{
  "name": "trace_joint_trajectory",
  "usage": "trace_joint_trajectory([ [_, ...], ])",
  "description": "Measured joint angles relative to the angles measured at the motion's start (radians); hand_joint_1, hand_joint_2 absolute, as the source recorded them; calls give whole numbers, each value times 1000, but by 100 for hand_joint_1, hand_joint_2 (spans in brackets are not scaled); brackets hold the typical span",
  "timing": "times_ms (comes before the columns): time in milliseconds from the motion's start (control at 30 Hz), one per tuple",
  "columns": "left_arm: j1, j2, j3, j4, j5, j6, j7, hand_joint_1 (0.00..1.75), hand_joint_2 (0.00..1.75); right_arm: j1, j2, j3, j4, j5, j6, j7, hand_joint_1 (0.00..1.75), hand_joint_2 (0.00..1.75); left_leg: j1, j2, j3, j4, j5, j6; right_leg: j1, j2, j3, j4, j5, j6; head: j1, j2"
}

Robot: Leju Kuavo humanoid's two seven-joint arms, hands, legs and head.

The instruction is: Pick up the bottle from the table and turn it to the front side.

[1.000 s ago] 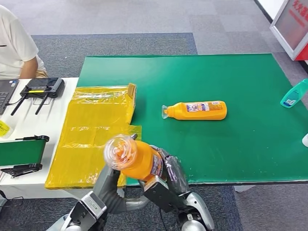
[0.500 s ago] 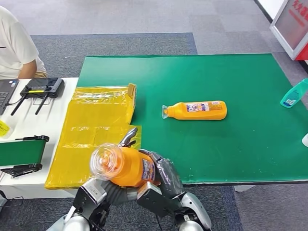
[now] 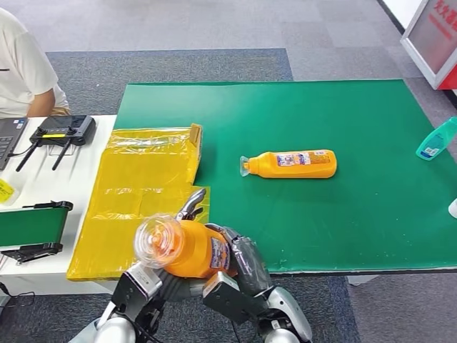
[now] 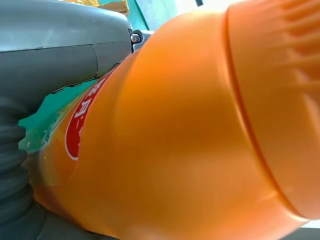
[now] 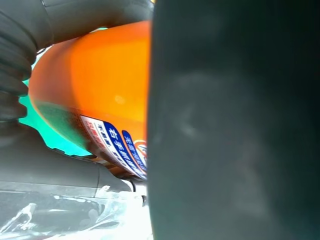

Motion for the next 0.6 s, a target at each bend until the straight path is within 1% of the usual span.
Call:
trace_joint_trajectory([
  [600,-3,-1,2,13,-2,-7,-4,175,175,0,-1,0,19,-33,4,-8,173,175,0,0,0,0,0,0,0,0,0,0,0,0,0,0],
])
